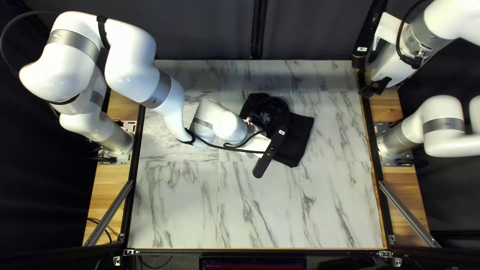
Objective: Fold t-shirt
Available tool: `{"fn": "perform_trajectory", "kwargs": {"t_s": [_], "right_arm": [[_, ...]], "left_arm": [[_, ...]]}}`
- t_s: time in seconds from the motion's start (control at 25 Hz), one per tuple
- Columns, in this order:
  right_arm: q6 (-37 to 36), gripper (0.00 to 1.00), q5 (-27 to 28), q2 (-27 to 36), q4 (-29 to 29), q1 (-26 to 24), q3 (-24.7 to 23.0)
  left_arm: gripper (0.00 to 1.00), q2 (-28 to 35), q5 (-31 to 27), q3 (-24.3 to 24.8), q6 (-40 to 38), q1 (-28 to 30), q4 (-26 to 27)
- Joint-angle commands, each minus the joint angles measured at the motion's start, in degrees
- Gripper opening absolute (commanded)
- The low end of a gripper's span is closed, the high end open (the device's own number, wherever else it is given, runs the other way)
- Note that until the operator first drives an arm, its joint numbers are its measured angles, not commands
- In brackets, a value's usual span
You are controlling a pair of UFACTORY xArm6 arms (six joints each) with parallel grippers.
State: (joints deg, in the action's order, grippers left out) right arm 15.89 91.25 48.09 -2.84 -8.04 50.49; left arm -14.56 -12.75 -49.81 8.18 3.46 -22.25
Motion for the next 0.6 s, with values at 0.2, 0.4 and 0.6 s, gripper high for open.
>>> {"fn": "perform_trajectory", "kwargs": {"t_s": [0.2, 0.4, 0.6], "right_arm": [[0.0, 1.00, 0.0, 0.0, 0.0, 0.0, 0.0], [0.0, 1.00, 0.0, 0.0, 0.0, 0.0, 0.0], [0.0, 1.00, 0.0, 0.0, 0.0, 0.0, 0.0]], "left_arm": [[0.00, 1.8, -2.9, -2.2, 0.0, 0.6, -1.0], [0.00, 3.2, -2.8, -2.3, -2.5, 0.6, -4.0], [0.00, 4.3, -2.6, -1.9, -4.9, 0.0, -7.0]]}}
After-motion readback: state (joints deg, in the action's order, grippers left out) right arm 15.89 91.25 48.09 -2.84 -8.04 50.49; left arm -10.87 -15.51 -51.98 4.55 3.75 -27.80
